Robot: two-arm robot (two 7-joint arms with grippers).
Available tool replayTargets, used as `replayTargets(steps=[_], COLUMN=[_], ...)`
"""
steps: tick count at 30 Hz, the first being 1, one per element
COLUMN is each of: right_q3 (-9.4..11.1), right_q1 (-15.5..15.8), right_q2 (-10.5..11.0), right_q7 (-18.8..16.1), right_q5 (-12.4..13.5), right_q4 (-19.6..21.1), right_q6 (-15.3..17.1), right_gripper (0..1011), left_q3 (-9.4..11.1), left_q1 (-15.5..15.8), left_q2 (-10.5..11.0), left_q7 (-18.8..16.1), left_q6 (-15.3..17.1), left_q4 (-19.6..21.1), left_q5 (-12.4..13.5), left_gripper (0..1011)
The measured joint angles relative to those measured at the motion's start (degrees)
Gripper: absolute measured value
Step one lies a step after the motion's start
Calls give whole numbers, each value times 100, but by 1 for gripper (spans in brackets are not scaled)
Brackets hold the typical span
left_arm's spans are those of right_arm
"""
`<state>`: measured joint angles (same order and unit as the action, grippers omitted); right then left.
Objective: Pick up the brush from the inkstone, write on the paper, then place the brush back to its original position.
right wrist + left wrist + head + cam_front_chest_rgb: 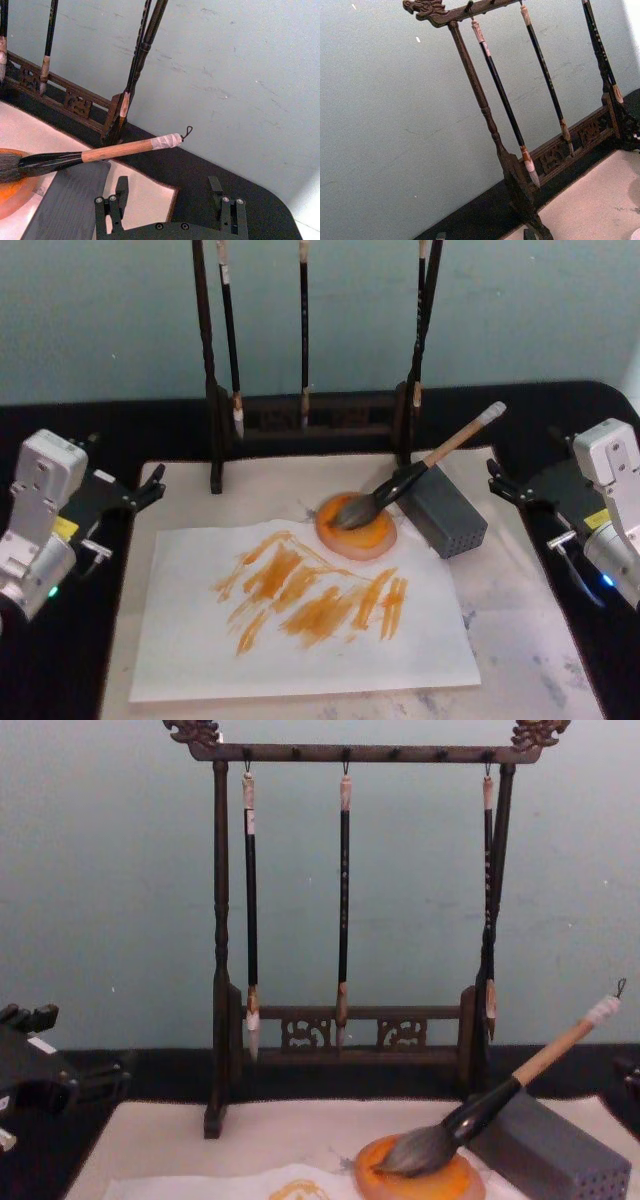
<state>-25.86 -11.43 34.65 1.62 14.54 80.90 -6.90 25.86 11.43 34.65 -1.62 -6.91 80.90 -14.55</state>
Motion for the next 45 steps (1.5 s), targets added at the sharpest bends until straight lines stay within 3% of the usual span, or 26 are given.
replayTargets(steps=[45], right_q3=[-1], right_q1=[0], right_q2=[0], right_q7=[0], right_q5=[0], right_q4=[0], right_q6=[0], right_gripper=[1000], left_q3=[0], left_q1=[0], left_q2=[0], left_q7=[0], left_q6=[0], left_q4=[0], left_q5=[0], left_gripper=[1001])
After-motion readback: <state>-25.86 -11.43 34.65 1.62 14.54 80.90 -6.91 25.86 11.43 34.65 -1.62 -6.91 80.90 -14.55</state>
